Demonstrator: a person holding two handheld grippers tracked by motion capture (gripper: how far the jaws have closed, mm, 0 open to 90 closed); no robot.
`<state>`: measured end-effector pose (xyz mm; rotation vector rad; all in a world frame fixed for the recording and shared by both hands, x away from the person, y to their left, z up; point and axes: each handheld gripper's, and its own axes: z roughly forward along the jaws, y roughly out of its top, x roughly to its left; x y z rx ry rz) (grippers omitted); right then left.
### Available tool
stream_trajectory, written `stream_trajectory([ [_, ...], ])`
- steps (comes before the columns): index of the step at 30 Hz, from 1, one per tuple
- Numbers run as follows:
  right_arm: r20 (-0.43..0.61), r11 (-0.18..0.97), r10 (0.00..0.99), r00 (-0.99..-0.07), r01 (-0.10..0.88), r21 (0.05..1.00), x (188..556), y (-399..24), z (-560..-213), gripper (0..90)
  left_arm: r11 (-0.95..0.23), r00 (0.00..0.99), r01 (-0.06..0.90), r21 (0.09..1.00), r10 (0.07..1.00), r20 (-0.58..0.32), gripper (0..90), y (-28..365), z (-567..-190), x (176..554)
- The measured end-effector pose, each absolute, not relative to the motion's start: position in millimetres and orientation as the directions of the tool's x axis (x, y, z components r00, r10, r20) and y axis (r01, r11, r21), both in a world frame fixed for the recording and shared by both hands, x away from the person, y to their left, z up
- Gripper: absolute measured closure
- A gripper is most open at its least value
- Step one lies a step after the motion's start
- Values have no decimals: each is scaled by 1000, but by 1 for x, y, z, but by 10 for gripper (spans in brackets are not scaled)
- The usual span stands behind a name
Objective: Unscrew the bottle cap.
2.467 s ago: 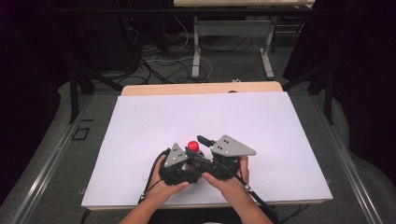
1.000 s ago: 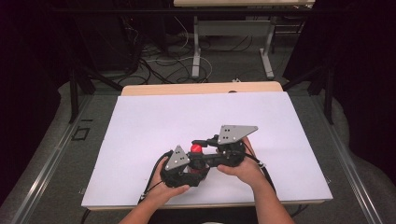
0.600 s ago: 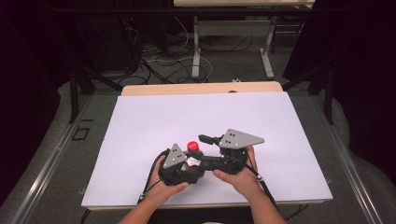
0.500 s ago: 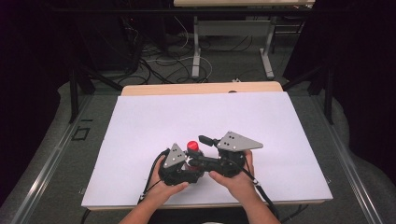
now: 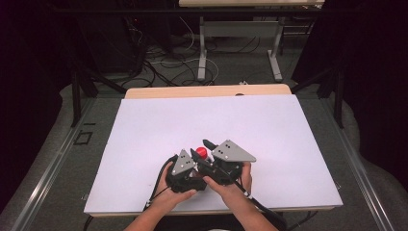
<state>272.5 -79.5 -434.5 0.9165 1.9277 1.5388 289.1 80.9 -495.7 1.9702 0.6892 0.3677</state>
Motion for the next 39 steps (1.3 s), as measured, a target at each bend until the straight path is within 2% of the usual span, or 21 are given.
stream_trajectory([
  [4, 27, 139, 743, -669, 194, 971, 269, -82, -433, 604, -358, 792, 310, 881, 610, -30, 297, 82, -495, 289],
  [6, 26, 136, 739, -674, 188, 973, 270, -83, -434, 604, -359, 794, 308, 881, 607, -30, 297, 82, -495, 289],
  [7, 4, 162, 700, -714, 164, 973, 273, -86, -433, 607, -359, 795, 310, 880, 605, -33, 297, 82, -495, 289],
  [9, -5, 173, 684, -730, 155, 973, 275, -88, -433, 608, -359, 797, 309, 881, 603, -34, 297, 83, -495, 289],
  [10, -11, 180, 654, -756, 142, 973, 278, -90, -433, 608, -357, 801, 306, 883, 598, -36, 296, 83, -495, 289],
  [11, -20, 215, 569, -822, 125, 968, 287, -97, -430, 609, -357, 804, 307, 882, 593, -40, 296, 84, -495, 289],
  [12, -20, 215, 569, -822, 125, 968, 287, -97, -430, 609, -363, 809, 304, 881, 587, -38, 296, 84, -495, 288],
  [14, 12, 231, 421, -907, 120, 965, 303, -108, -428, 611, -360, 818, 296, 885, 574, -40, 297, 84, -495, 288],
  [15, 11, 235, 370, -929, 105, 966, 308, -111, -428, 611, -366, 824, 290, 884, 565, -36, 296, 83, -494, 288],
  [16, 11, 235, 370, -929, 105, 966, 308, -111, -428, 611, -368, 829, 283, 886, 559, -32, 296, 83, -495, 287],
  [18, 28, 245, 252, -967, 92, 965, 320, -119, -428, 612, -369, 838, 289, 884, 543, -48, 296, 82, -495, 287],
  [19, 28, 245, 252, -967, 92, 965, 320, -119, -428, 612, -375, 842, 285, 882, 537, -44, 296, 82, -495, 287],
  [20, 25, 254, 199, -980, 76, 964, 325, -122, -429, 612, -376, 842, 282, 883, 538, -41, 297, 81, -496, 287],
  [24, 14, 271, 168, -986, 60, 961, 328, -124, -428, 613, -379, 848, 280, 882, 528, -42, 297, 81, -496, 287],
  [31, -10, 274, 169, -986, 37, 961, 324, -123, -426, 614, -376, 863, 269, 887, 502, -49, 298, 82, -495, 288],
  [36, 18, 253, 200, -980, 69, 965, 325, -122, -426, 604, -366, 850, 284, 886, 524, -56, 298, 83, -494, 288],
  [38, 38, 238, 260, -965, 102, 966, 321, -121, -425, 499, -361, 842, 285, 888, 536, -52, 297, 84, -495, 289],
  [39, 44, 225, 275, -960, 109, 968, 319, -121, -423, 487, -362, 838, 286, 887, 543, -49, 297, 85, -495, 289],
])
